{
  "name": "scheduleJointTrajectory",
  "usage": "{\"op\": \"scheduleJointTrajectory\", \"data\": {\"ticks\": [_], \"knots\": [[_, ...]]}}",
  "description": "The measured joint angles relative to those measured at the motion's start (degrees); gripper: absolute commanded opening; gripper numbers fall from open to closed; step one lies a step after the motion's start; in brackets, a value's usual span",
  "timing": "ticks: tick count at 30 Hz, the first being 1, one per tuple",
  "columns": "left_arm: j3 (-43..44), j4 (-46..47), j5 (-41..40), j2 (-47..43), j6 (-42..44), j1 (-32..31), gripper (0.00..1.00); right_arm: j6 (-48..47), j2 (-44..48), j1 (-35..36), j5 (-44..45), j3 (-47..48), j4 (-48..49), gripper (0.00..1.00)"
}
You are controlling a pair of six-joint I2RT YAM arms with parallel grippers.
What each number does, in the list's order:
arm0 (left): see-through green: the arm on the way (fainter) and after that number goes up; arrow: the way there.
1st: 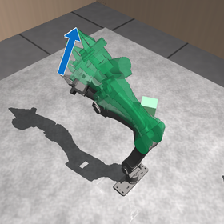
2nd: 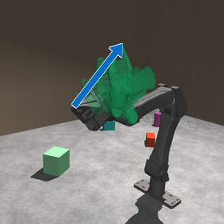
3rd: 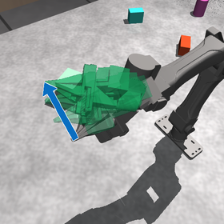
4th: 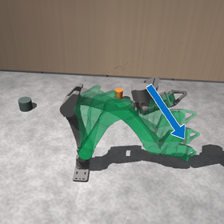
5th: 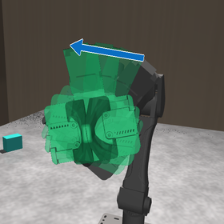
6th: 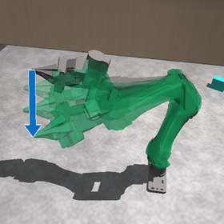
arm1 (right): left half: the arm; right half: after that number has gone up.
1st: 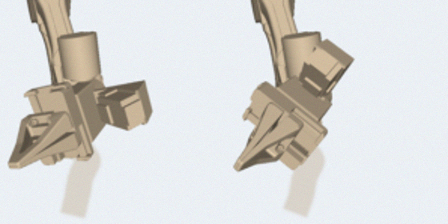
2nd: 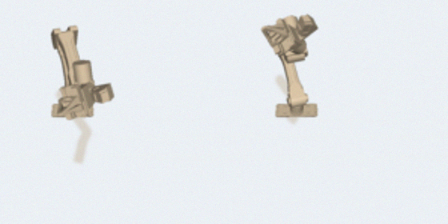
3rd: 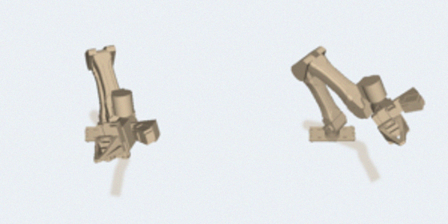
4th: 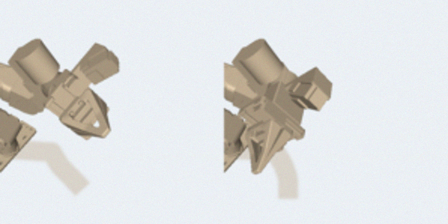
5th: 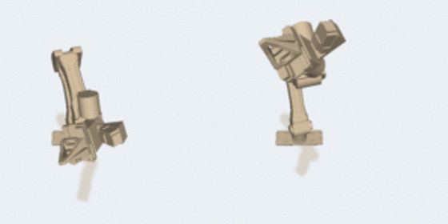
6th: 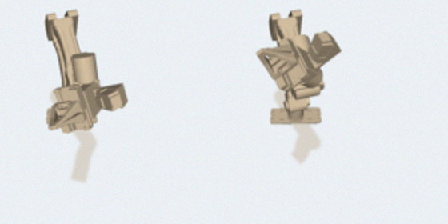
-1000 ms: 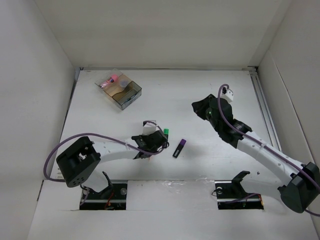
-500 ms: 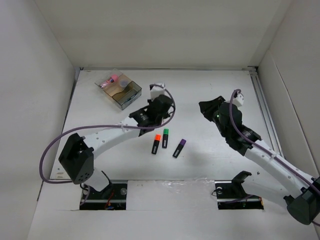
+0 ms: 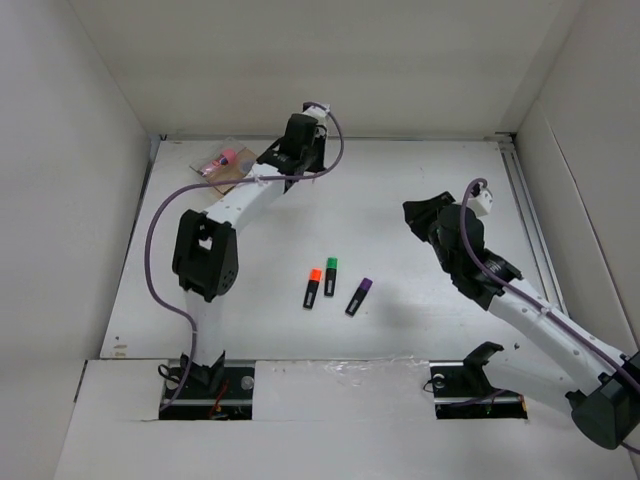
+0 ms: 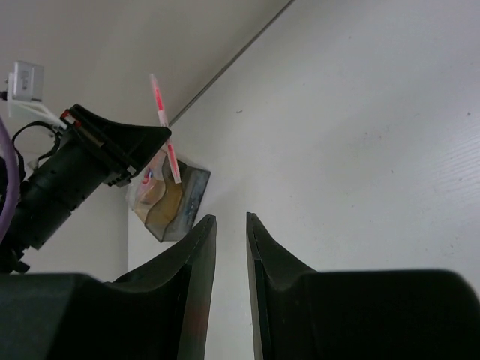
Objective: Sort the stationery into containers
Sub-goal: Place the pen in the storage box.
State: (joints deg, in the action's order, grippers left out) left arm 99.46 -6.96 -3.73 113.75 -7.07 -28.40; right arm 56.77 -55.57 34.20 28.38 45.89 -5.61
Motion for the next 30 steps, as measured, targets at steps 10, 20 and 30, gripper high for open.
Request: {"op": "scheduleJointTrajectory", "data": {"ticks": [10, 20, 30], "knots": [[-4.3, -7.0, 8.7, -2.1, 8.7, 16.0, 0.0, 0.6, -0.3, -0.2, -0.1, -0.2, 0.1, 0.29], [-12.1, -4.4, 5.1, -7.3, 12.8, 18.7, 0.0, 0.7, -0.3, -0.4, -0.3, -1.1, 0.1, 0.29], [-15.2, -2.2, 2.6, -7.3, 15.7, 18.3, 0.0, 0.7, -0.3, -0.4, -0.7, -1.8, 0.1, 0.29]]}}
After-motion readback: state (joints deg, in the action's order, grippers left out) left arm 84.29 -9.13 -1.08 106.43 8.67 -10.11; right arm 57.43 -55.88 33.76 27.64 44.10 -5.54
